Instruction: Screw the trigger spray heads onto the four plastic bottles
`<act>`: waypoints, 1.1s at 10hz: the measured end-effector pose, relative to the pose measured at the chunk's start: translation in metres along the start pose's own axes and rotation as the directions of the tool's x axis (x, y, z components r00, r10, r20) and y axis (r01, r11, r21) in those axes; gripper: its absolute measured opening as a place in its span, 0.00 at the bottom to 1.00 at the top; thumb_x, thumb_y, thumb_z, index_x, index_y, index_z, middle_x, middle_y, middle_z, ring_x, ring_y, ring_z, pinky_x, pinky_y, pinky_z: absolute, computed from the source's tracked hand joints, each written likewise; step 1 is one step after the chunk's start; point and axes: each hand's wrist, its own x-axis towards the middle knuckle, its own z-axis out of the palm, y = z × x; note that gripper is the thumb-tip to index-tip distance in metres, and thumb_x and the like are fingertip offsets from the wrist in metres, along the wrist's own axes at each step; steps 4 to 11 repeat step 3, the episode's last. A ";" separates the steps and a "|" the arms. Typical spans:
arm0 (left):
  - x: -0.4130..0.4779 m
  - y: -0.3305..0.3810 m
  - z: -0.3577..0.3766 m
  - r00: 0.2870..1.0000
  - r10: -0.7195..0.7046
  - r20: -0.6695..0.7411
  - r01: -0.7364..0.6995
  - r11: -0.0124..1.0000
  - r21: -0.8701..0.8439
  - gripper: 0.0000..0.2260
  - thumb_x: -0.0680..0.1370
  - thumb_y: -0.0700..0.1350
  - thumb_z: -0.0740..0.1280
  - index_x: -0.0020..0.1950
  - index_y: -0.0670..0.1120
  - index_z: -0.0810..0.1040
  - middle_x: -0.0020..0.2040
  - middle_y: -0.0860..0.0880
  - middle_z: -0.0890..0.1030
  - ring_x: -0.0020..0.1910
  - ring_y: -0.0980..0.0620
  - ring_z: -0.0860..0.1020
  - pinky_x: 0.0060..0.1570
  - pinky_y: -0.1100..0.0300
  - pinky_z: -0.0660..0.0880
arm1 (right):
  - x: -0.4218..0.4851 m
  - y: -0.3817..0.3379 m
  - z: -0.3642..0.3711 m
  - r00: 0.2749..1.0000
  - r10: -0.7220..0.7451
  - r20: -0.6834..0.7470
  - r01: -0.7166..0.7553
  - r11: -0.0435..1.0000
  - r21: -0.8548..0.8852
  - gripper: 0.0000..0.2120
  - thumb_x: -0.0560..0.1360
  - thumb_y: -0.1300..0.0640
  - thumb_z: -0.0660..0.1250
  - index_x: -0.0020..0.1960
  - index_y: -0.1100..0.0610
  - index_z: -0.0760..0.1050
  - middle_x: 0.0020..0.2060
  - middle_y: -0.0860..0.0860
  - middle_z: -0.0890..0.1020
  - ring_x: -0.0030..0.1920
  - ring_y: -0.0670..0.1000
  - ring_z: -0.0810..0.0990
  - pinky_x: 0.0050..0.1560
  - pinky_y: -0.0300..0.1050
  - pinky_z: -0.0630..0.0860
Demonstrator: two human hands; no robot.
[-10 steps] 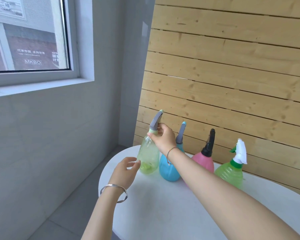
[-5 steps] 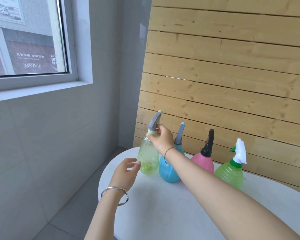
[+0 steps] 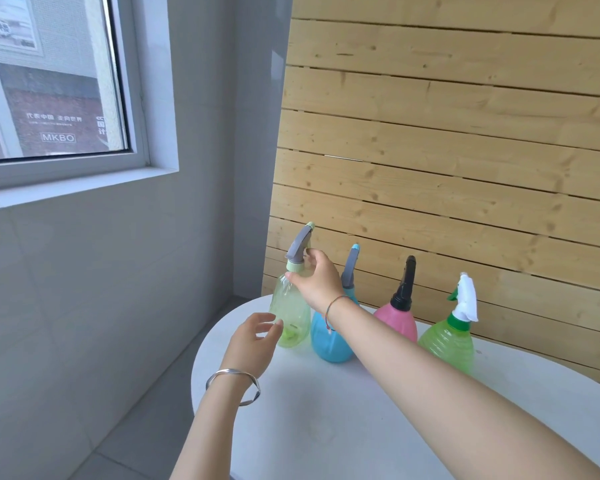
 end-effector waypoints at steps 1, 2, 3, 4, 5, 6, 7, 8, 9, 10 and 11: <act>-0.001 0.004 0.003 1.000 -0.006 0.016 0.006 0.999 0.039 0.14 0.78 0.51 0.62 0.61 0.47 0.74 0.56 0.47 0.80 0.55 0.46 0.78 0.48 0.55 0.75 | -0.023 -0.014 -0.017 0.990 0.061 0.126 -0.062 0.998 0.002 0.33 0.72 0.55 0.69 0.73 0.56 0.59 0.66 0.52 0.72 0.57 0.49 0.72 0.52 0.38 0.66; -0.007 0.008 0.008 1.000 0.002 0.030 -0.004 0.998 0.062 0.14 0.78 0.51 0.62 0.60 0.47 0.74 0.56 0.47 0.81 0.55 0.45 0.78 0.51 0.53 0.75 | -0.055 -0.046 -0.052 0.986 -0.051 0.158 0.031 0.991 0.127 0.31 0.71 0.56 0.70 0.70 0.51 0.62 0.70 0.49 0.68 0.64 0.47 0.71 0.59 0.40 0.66; -0.014 0.013 0.013 1.000 0.000 0.022 -0.003 0.992 0.123 0.13 0.78 0.51 0.62 0.59 0.48 0.75 0.55 0.47 0.81 0.54 0.47 0.79 0.50 0.54 0.77 | -0.092 -0.089 -0.106 0.918 -0.389 -0.079 0.397 0.891 0.223 0.27 0.70 0.58 0.71 0.66 0.46 0.67 0.65 0.41 0.71 0.67 0.45 0.70 0.62 0.40 0.70; -0.014 0.013 0.013 1.000 0.000 0.022 -0.003 0.992 0.123 0.13 0.78 0.51 0.62 0.59 0.48 0.75 0.55 0.47 0.81 0.54 0.47 0.79 0.50 0.54 0.77 | -0.092 -0.089 -0.106 0.918 -0.389 -0.079 0.397 0.891 0.223 0.27 0.70 0.58 0.71 0.66 0.46 0.67 0.65 0.41 0.71 0.67 0.45 0.70 0.62 0.40 0.70; -0.014 0.013 0.013 1.000 0.000 0.022 -0.003 0.992 0.123 0.13 0.78 0.51 0.62 0.59 0.48 0.75 0.55 0.47 0.81 0.54 0.47 0.79 0.50 0.54 0.77 | -0.092 -0.089 -0.106 0.918 -0.389 -0.079 0.397 0.891 0.223 0.27 0.70 0.58 0.71 0.66 0.46 0.67 0.65 0.41 0.71 0.67 0.45 0.70 0.62 0.40 0.70; -0.014 0.013 0.013 1.000 0.000 0.022 -0.003 0.992 0.123 0.13 0.78 0.51 0.62 0.59 0.48 0.75 0.55 0.47 0.81 0.54 0.47 0.79 0.50 0.54 0.77 | -0.092 -0.089 -0.106 0.918 -0.389 -0.079 0.397 0.891 0.223 0.27 0.70 0.58 0.71 0.66 0.46 0.67 0.65 0.41 0.71 0.67 0.45 0.70 0.62 0.40 0.70; -0.014 0.013 0.013 1.000 0.000 0.022 -0.003 0.992 0.123 0.13 0.78 0.51 0.62 0.59 0.48 0.75 0.55 0.47 0.81 0.54 0.47 0.79 0.50 0.54 0.77 | -0.092 -0.089 -0.106 0.918 -0.389 -0.079 0.397 0.891 0.223 0.27 0.70 0.58 0.71 0.66 0.46 0.67 0.65 0.41 0.71 0.67 0.45 0.70 0.62 0.40 0.70; -0.014 0.013 0.013 1.000 0.000 0.022 -0.003 0.992 0.123 0.13 0.78 0.51 0.62 0.59 0.48 0.75 0.55 0.47 0.81 0.54 0.47 0.79 0.50 0.54 0.77 | -0.092 -0.089 -0.106 0.918 -0.389 -0.079 0.397 0.891 0.223 0.27 0.70 0.58 0.71 0.66 0.46 0.67 0.65 0.41 0.71 0.67 0.45 0.70 0.62 0.40 0.70; -0.014 0.013 0.013 1.000 0.000 0.022 -0.003 0.992 0.123 0.13 0.78 0.51 0.62 0.59 0.48 0.75 0.55 0.47 0.81 0.54 0.47 0.79 0.50 0.54 0.77 | -0.092 -0.089 -0.106 0.918 -0.389 -0.079 0.397 0.891 0.223 0.27 0.70 0.58 0.71 0.66 0.46 0.67 0.65 0.41 0.71 0.67 0.45 0.70 0.62 0.40 0.70; -0.014 0.013 0.013 1.000 0.000 0.022 -0.003 0.992 0.123 0.13 0.78 0.51 0.62 0.59 0.48 0.75 0.55 0.47 0.81 0.54 0.47 0.79 0.50 0.54 0.77 | -0.092 -0.089 -0.106 0.918 -0.389 -0.079 0.397 0.891 0.223 0.27 0.70 0.58 0.71 0.66 0.46 0.67 0.65 0.41 0.71 0.67 0.45 0.70 0.62 0.40 0.70; -0.014 0.013 0.013 1.000 0.000 0.022 -0.003 0.992 0.123 0.13 0.78 0.51 0.62 0.59 0.48 0.75 0.55 0.47 0.81 0.54 0.47 0.79 0.50 0.54 0.77 | -0.092 -0.089 -0.106 0.918 -0.389 -0.079 0.397 0.891 0.223 0.27 0.70 0.58 0.71 0.66 0.46 0.67 0.65 0.41 0.71 0.67 0.45 0.70 0.62 0.40 0.70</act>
